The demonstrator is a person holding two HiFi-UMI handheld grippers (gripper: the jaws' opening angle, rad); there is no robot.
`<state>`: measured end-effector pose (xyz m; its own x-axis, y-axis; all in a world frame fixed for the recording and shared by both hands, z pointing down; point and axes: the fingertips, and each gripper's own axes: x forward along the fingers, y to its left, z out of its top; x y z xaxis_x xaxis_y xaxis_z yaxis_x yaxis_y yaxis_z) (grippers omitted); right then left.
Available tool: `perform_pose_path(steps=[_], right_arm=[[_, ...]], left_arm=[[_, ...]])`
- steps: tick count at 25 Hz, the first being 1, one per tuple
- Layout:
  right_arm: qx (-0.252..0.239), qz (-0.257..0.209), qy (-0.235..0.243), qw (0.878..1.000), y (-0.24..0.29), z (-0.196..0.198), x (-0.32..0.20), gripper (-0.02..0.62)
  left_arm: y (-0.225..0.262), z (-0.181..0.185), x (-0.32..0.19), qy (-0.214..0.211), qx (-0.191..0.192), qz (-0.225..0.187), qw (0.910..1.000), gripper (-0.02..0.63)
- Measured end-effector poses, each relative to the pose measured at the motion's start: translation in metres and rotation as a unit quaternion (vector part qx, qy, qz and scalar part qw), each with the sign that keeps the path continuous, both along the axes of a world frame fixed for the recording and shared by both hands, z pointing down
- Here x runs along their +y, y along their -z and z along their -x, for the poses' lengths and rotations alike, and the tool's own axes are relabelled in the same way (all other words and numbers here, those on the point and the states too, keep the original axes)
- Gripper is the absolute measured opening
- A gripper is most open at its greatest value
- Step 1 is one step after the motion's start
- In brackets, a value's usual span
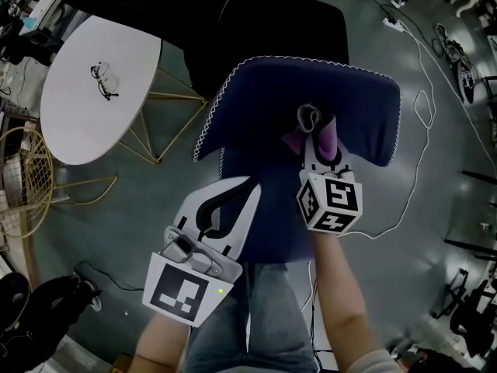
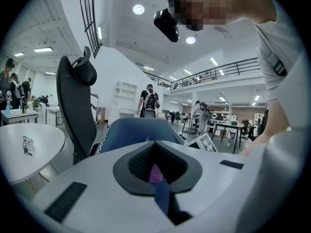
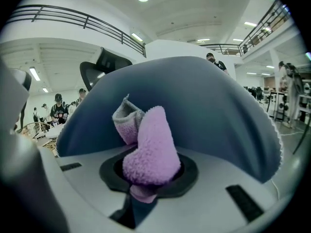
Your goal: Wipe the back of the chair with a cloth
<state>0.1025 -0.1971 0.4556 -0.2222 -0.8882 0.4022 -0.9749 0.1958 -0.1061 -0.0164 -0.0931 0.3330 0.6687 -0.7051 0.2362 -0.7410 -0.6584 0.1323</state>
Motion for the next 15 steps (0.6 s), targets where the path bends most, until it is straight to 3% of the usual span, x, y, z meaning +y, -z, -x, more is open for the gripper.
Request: perform_pose_path(steps=[11,15], right_arm=[[-0.004,0.012,-0.104,0.994,-0.004,-0.092,0.006,0.078],[0.008,0.012,-0.114,0.993,-0.005,-0.107,0.007,0.078]], left_arm=[[0.001,-0.042,-0.006,-0.049,0.005,0.000,0.9988,0.012],[-0.001,-0.053,-0.009,-0.062,0.007,0.000,0.9980,0.012]])
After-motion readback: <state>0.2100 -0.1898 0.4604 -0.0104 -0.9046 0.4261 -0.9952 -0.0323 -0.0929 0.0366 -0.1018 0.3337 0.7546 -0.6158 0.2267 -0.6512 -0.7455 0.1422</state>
